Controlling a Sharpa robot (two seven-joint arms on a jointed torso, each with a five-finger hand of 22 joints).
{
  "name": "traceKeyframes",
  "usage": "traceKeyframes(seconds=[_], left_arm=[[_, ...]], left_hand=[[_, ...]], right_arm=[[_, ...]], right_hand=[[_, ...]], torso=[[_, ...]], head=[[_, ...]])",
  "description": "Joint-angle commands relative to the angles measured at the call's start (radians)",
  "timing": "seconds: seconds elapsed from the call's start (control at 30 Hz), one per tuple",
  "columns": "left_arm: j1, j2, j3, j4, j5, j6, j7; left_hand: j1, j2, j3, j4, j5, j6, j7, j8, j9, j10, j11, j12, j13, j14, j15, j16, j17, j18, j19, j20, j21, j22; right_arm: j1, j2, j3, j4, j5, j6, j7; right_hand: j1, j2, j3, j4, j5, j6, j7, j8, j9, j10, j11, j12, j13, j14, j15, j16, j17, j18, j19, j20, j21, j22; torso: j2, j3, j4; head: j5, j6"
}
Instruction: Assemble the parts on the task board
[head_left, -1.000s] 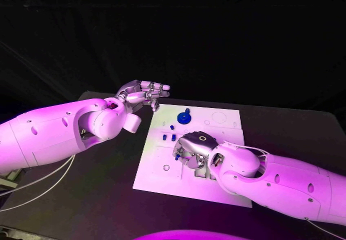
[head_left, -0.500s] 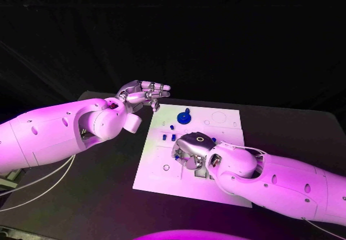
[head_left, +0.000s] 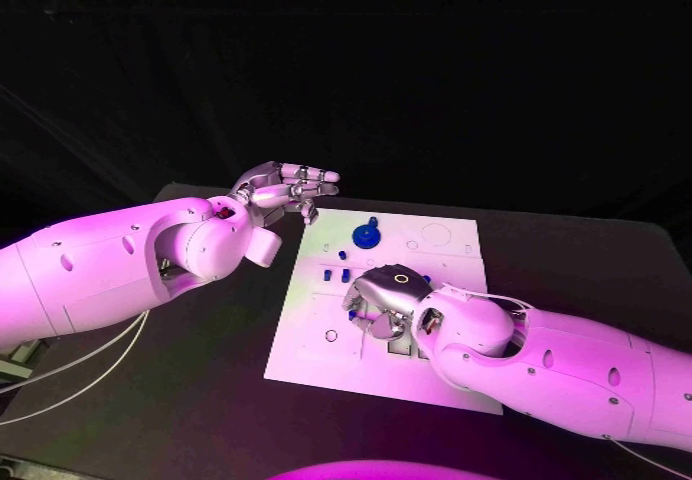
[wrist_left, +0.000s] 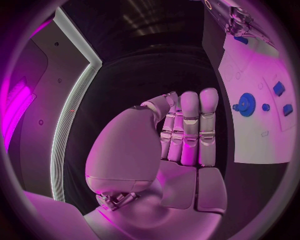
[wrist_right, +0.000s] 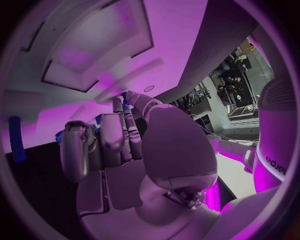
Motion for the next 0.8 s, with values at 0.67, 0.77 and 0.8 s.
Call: traceKeyframes(seconds=[0.67, 0.77, 0.8], left_arm=[[0.001, -0.013, 0.0, -0.005, -0.006, 0.024, -0.007], [0.0, -0.012, 0.0, -0.005, -0.006, 0.026, -0.007], [0.0, -0.011, 0.0, -0.005, -0.006, 0.026, -0.007]], left_hand=[[-0.005, 0.009, 0.0, -0.004, 0.003, -0.004, 0.005, -0.005, -0.002, -0.007, 0.0, 0.003, 0.002, -0.007, 0.002, -0.007, -0.002, 0.011, -0.005, 0.0, -0.008, -0.004], [-0.006, 0.009, -0.001, -0.004, 0.003, -0.004, 0.005, -0.005, -0.002, -0.008, 0.0, 0.004, 0.002, -0.007, 0.002, -0.007, -0.003, 0.01, -0.004, 0.001, -0.008, -0.004], [-0.006, 0.009, -0.001, -0.004, 0.003, -0.004, 0.005, -0.005, -0.002, -0.008, 0.0, 0.004, 0.002, -0.007, 0.002, -0.007, -0.003, 0.01, -0.004, 0.001, -0.008, -0.003]], right_arm=[[0.103, -0.293, 0.029, 0.171, 0.057, -0.002, -0.034], [0.115, -0.313, 0.03, 0.16, 0.048, 0.022, -0.02], [0.117, -0.318, 0.03, 0.156, 0.042, 0.03, -0.015]], right_hand=[[-0.006, -0.019, -0.061, 0.01, -0.013, -0.035, -0.032, 0.003, -0.01, -0.052, 0.003, 0.055, 0.004, 0.014, 0.006, -0.028, -0.037, 0.029, -0.004, 0.009, -0.079, 0.141], [-0.005, -0.024, -0.072, 0.013, -0.015, -0.035, -0.036, 0.003, -0.01, -0.064, 0.004, 0.059, 0.003, 0.014, 0.007, -0.022, -0.033, 0.034, -0.013, 0.009, -0.105, 0.129], [-0.004, -0.026, -0.077, 0.014, -0.016, -0.036, -0.038, 0.003, -0.01, -0.068, 0.004, 0.06, 0.002, 0.013, 0.008, -0.023, -0.033, 0.035, -0.014, 0.009, -0.108, 0.127]], torso=[[-0.002, -0.0033, -0.0056], [-0.003, -0.0045, -0.0077], [-0.003, -0.004, -0.0079]], head=[[-0.042, 0.027], [-0.043, 0.029], [-0.042, 0.03]])
